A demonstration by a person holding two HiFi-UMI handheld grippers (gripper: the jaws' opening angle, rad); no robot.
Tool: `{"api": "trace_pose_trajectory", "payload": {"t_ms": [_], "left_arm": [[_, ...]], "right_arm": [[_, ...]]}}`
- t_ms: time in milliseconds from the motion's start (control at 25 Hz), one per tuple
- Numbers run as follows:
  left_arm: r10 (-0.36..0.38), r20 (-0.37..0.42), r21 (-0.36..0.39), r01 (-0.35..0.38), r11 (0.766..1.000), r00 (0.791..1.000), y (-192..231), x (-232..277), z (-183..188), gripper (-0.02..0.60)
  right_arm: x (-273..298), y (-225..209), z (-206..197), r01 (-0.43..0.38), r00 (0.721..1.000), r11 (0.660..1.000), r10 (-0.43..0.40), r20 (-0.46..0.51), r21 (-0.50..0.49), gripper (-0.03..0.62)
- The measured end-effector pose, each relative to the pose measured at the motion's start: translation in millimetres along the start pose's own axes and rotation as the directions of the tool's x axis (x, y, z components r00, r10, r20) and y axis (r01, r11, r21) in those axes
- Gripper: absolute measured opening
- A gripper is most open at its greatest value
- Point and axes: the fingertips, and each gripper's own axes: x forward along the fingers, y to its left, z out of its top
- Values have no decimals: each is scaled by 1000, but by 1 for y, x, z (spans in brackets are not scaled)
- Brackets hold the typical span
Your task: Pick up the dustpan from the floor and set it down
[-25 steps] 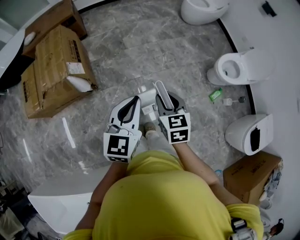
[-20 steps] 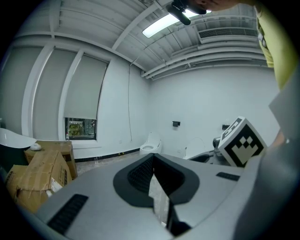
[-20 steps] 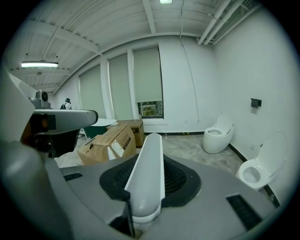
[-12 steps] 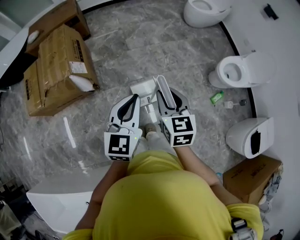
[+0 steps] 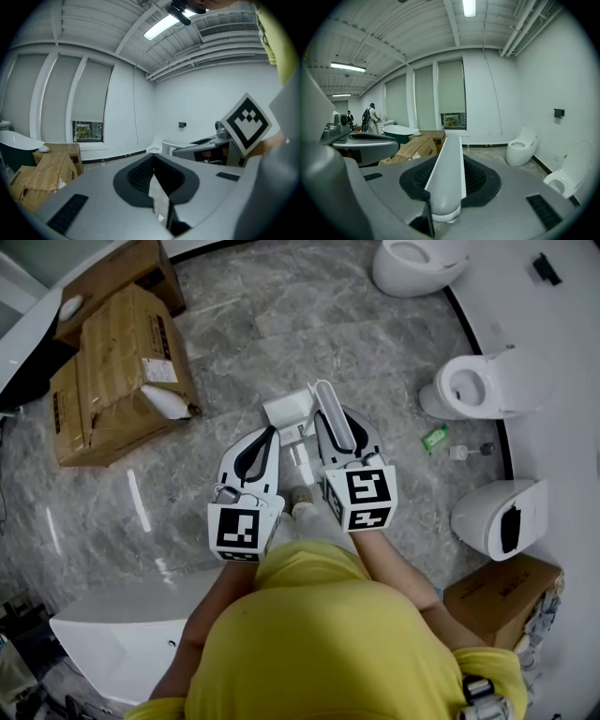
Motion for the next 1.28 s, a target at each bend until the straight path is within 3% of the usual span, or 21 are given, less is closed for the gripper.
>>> {"api": "trace_pose_trajectory", "payload": {"t_ms": [720, 1280], "left_arm": [[11, -61, -4, -12, 1000, 998, -2, 3, -22, 3], [22, -99, -18, -24, 1000, 995, -1, -1, -36, 3]], "right_arm": [[44, -38, -79, 55, 992, 998, -56, -112, -9, 121], [67, -64, -154, 133, 964, 991, -123, -235, 24, 120]]}}
